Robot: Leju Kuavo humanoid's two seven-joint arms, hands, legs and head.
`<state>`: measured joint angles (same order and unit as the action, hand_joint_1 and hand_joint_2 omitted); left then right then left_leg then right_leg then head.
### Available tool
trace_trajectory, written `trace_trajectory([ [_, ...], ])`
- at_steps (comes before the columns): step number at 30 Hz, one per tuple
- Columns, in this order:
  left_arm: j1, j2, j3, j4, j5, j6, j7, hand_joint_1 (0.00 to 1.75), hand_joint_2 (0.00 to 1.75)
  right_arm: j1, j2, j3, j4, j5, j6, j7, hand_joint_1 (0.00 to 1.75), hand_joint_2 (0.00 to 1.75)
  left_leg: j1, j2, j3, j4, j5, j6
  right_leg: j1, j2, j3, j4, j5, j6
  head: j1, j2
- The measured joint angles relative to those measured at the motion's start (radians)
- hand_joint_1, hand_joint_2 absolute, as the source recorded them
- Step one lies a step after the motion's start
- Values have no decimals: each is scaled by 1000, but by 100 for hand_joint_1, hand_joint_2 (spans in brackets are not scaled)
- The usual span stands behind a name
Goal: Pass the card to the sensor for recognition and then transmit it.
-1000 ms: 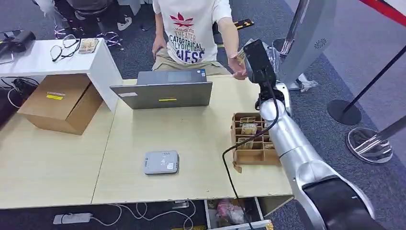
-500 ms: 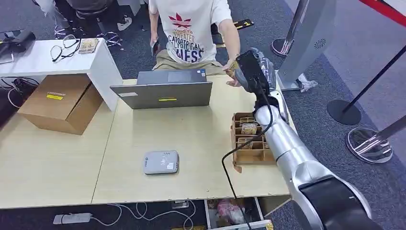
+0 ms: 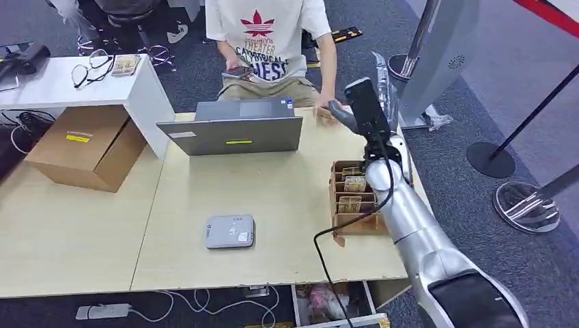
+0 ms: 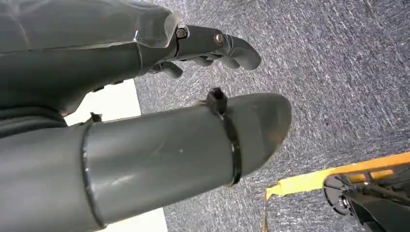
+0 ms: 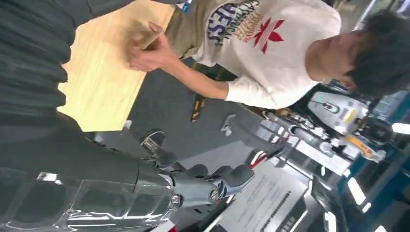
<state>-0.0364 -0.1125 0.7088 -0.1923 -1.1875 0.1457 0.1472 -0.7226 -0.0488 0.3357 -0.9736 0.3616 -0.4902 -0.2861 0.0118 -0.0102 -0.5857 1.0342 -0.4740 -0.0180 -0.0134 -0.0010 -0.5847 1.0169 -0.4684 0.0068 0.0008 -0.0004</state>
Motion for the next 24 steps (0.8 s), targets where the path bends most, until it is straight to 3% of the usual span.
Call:
trace_trajectory([
  [8, 2, 0, 0, 0, 11, 7, -6, 0, 0, 172, -44, 0, -270, 55, 7, 2, 0, 175, 0, 0, 0, 0, 0, 0, 0, 0, 0, 0, 0, 0, 1, 0],
  [12, 3, 0, 2, 0, 20, 8, -11, 0, 0, 261, -84, 9, -360, 163, 41, 37, 0, 175, 0, 0, 0, 0, 0, 0, 0, 0, 0, 0, 0, 0, 1, 0],
  [16, 5, -1, 11, 0, 29, 11, -11, 0, 0, 321, -132, 26, -404, 270, 86, 80, 2, 175, 0, 0, -1, 0, 0, 0, 0, 0, 0, 0, 0, 0, 1, 0],
  [19, 5, 0, 20, 0, 38, 10, -11, 0, 0, 345, -162, 34, -415, 289, 111, 84, 28, 175, 0, 0, -1, 0, 0, 0, 0, 0, 0, 0, 0, 0, 0, 0],
  [24, 5, 0, 28, 0, 42, 10, -9, 0, 0, 367, -201, 51, -418, 306, 114, 84, 24, 175, 0, 0, 0, 0, 0, 0, 0, 0, 0, 0, 0, 0, 0, 0],
])
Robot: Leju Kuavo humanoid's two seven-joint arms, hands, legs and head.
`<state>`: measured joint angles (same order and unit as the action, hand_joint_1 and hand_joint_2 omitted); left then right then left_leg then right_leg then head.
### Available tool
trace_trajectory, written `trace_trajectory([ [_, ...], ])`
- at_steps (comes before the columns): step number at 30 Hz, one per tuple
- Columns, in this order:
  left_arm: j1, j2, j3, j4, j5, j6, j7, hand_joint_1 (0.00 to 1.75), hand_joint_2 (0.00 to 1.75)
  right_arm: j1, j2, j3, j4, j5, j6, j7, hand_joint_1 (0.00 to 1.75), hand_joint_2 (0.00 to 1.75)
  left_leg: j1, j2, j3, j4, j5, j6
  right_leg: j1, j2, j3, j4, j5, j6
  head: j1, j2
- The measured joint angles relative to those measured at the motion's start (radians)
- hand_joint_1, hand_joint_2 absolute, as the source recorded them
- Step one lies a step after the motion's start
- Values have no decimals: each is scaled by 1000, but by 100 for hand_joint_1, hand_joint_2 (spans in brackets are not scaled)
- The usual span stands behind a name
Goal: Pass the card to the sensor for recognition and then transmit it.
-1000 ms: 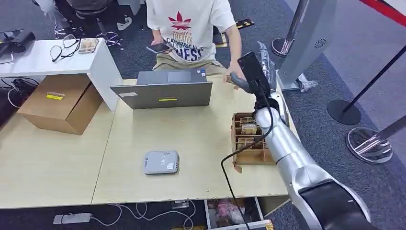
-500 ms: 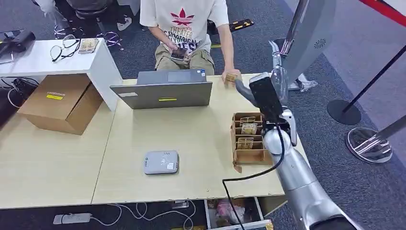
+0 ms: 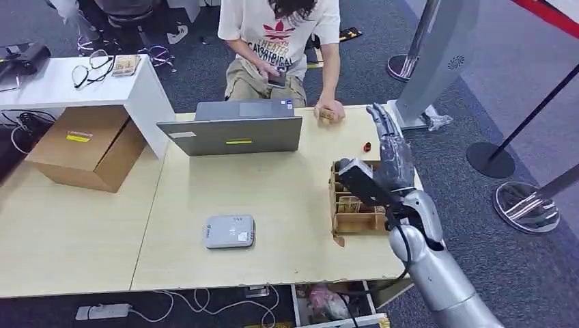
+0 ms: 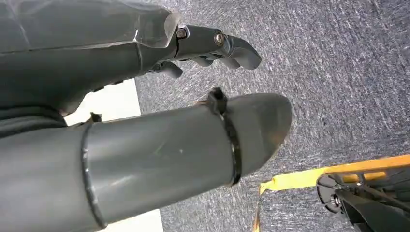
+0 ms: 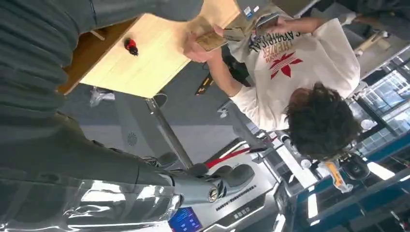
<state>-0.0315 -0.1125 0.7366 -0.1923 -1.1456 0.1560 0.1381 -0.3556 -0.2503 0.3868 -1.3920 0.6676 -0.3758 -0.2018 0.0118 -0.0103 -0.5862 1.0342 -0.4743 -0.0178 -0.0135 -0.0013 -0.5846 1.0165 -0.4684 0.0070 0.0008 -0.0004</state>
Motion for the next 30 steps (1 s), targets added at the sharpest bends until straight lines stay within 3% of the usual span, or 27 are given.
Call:
trace_trajectory([
  [12, 0, -5, 23, 0, 18, 21, 9, 0, 0, 56, -22, 26, -21, 53, 2, 24, 40, 175, 0, 0, 0, 0, 0, 0, 0, 0, 0, 0, 0, 0, 0, 0],
  [17, 1, -8, 25, 0, 22, 30, 6, 0, 0, 69, -22, 34, -22, 73, 10, 32, 61, 175, 0, 0, 0, 0, 0, 0, 0, 0, 0, 0, 0, 0, 1, 0],
  [18, 1, -9, 25, 0, 23, 31, 6, 0, 0, 72, -22, 34, -23, 76, 10, 32, 86, 175, 0, 0, 0, 0, 0, 0, 0, 0, 0, 0, 0, 0, 0, 0],
  [20, 2, -10, 26, 0, 23, 33, 6, 0, 0, 85, -22, 35, -28, 90, 11, 36, 93, 175, 0, 0, 0, 0, 0, 0, 0, 0, 0, 0, 0, 0, 0, 0],
  [22, 2, -10, 28, 0, 23, 33, 6, 0, 0, 98, -22, 37, -35, 98, 11, 43, 113, 175, 0, 0, 0, 0, 0, 0, 0, 0, 0, 0, 0, 0, 0, 0],
  [27, 2, -13, 30, 0, 20, 34, 4, 0, 0, 139, -29, 40, -56, 119, 9, 59, 108, 175, 0, 0, 0, 0, 0, 0, 0, 0, 0, 0, 0, 0, 0, 0],
  [28, 2, -13, 31, 0, 17, 34, 3, 0, 0, 149, -31, 40, -62, 128, 8, 65, 99, 175, 0, 0, 0, 0, 0, 0, 0, 0, 0, 0, 0, 0, 1, 0],
  [30, 2, -14, 31, 0, 14, 34, 3, 0, 0, 166, -34, 40, -69, 140, 7, 69, 103, 175, 0, 0, 0, 0, 0, 0, 0, 0, 0, 0, 0, 0, 0, 0],
])
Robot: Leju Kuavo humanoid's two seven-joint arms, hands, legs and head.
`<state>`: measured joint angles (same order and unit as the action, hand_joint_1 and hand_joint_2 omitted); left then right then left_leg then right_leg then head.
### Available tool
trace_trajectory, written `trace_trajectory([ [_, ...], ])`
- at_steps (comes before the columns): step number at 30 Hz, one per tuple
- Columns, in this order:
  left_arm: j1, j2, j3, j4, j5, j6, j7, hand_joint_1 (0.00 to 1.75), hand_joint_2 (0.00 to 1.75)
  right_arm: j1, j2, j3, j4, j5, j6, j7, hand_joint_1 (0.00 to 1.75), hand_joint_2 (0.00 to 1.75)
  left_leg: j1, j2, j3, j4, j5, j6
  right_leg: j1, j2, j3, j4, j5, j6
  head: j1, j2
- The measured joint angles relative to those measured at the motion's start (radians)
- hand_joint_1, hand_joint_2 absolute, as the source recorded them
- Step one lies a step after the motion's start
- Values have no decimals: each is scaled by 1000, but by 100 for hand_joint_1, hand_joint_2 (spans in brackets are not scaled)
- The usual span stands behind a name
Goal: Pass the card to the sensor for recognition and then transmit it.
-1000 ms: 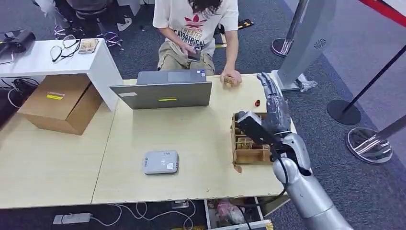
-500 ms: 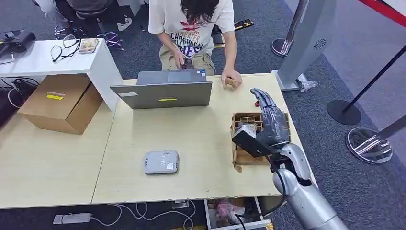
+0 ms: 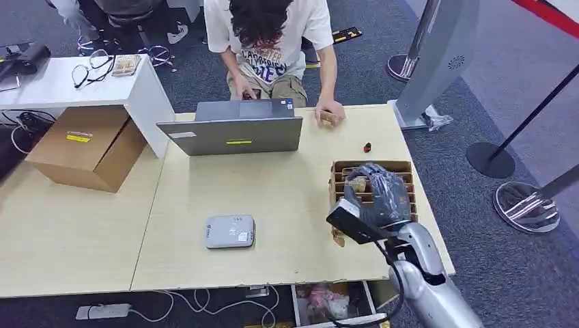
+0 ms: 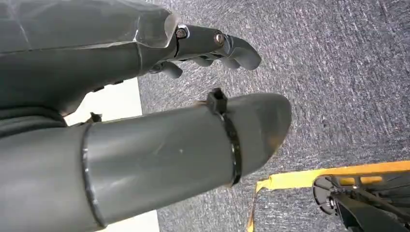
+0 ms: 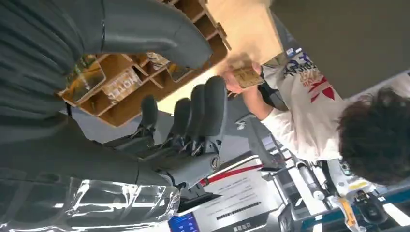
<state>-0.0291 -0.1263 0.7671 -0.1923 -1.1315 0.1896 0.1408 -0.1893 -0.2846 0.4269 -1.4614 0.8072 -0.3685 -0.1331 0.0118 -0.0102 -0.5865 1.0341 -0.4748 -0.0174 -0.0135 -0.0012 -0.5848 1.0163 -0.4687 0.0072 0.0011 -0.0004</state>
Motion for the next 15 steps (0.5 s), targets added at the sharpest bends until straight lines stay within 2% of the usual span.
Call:
trace_trajectory([
  [6, 0, 0, 1, 0, -1, 2, 0, 0, 0, 30, -9, 0, -13, 13, 0, 6, 87, 175, 0, 0, 0, 0, 0, 0, 0, 0, 0, 0, 0, 0, 0, 0],
  [12, 0, -1, 8, 0, 2, 6, 3, 0, 0, 35, -11, 4, -14, 23, 13, 14, 86, 175, 0, 0, 0, 0, 0, 0, 0, 0, 0, 0, 0, 0, 0, 0],
  [15, 0, -1, 10, 0, 4, 6, 3, 0, 0, 33, -11, 7, -12, 24, 24, 14, 91, 175, 0, 0, 0, 0, 0, 0, 0, 0, 0, 0, 0, 0, 0, 0],
])
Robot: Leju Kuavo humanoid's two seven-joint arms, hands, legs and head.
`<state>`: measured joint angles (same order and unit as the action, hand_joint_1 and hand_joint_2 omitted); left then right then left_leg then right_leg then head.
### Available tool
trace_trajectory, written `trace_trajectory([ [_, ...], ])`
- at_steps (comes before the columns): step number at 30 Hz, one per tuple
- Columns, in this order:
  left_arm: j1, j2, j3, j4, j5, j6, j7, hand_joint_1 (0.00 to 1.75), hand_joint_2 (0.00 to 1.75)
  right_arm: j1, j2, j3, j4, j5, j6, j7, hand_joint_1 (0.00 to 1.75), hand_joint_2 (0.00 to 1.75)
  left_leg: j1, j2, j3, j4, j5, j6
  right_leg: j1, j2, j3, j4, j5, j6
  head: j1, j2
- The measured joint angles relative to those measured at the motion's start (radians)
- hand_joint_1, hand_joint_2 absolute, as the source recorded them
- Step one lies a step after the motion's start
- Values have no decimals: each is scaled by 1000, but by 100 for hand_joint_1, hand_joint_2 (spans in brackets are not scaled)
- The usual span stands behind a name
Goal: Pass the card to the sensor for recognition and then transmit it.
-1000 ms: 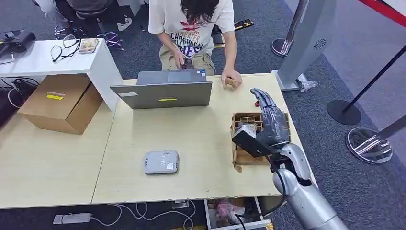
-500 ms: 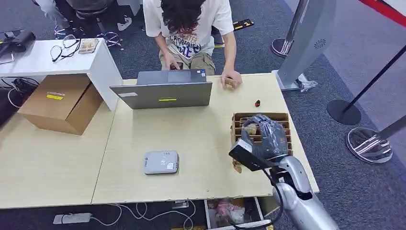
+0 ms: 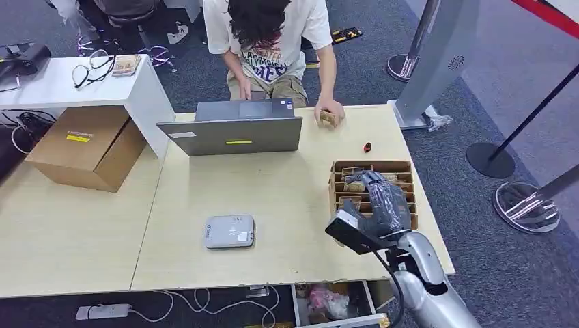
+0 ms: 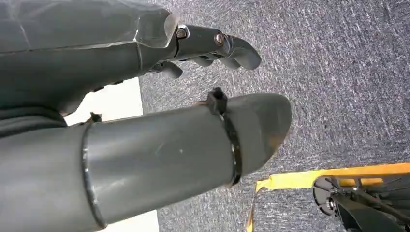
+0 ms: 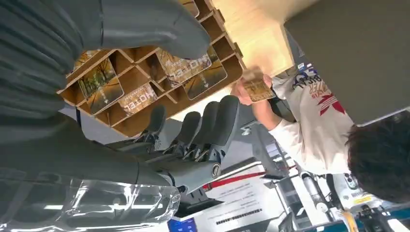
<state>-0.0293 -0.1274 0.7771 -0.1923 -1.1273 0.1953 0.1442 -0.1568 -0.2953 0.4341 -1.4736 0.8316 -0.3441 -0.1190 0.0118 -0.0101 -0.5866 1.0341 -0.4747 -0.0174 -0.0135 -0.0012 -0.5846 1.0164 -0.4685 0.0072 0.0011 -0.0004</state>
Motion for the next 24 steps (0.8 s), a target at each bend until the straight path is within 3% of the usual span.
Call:
trace_trajectory([
  [4, 0, 0, 2, 0, 2, 0, 0, 0, 0, -5, 0, 4, 4, 3, 5, 0, 82, 175, 0, 0, 0, 0, 0, 0, 0, 0, 0, 0, 0, 0, 0, 0],
  [6, 0, 0, 2, 0, 2, 0, -2, 0, 0, -8, 0, 5, 10, 3, 9, 0, 91, 175, 0, 0, 0, 0, 0, 0, 0, 0, 0, 0, 0, 0, 0, 0],
  [11, 0, 0, 2, 0, 1, -2, -3, 0, 0, -19, 0, 9, 28, -2, 21, 0, 82, 175, 0, 0, 0, 0, 0, 0, 0, 0, 0, 0, 0, 0, 0, 0],
  [15, 0, 0, 2, 0, -1, -2, -3, 0, 0, -39, 0, 11, 59, -3, 25, 0, 86, 175, 0, 0, 0, 0, 0, 0, 0, 0, 0, 0, 0, 0, 0, 0],
  [19, 0, 0, 5, 0, -1, -2, -3, 0, 0, -61, 0, 11, 99, 0, 27, 1, 73, 175, 0, 0, 0, 0, 0, 0, 0, 0, 0, 0, 0, 0, 0, 0],
  [20, 0, 0, 6, 0, 0, -1, -3, 0, 0, -66, 0, 11, 106, 2, 27, 1, 58, 175, 0, 0, 0, 0, 0, 0, 0, 0, 0, 0, 0, 0, 0, 0],
  [22, 0, 0, 7, 0, 3, 0, -3, 0, 0, -75, 0, 11, 123, 7, 29, 2, 61, 175, 0, 0, 0, 0, 0, 0, 0, 0, 0, 0, 0, 0, 0, 0],
  [24, 0, 0, 8, 0, 5, 0, -3, 0, 0, -83, 0, 11, 135, 16, 31, 3, 75, 175, 0, 0, 0, 0, 0, 0, 0, 0, 0, 0, 0, 0, 0, 0],
])
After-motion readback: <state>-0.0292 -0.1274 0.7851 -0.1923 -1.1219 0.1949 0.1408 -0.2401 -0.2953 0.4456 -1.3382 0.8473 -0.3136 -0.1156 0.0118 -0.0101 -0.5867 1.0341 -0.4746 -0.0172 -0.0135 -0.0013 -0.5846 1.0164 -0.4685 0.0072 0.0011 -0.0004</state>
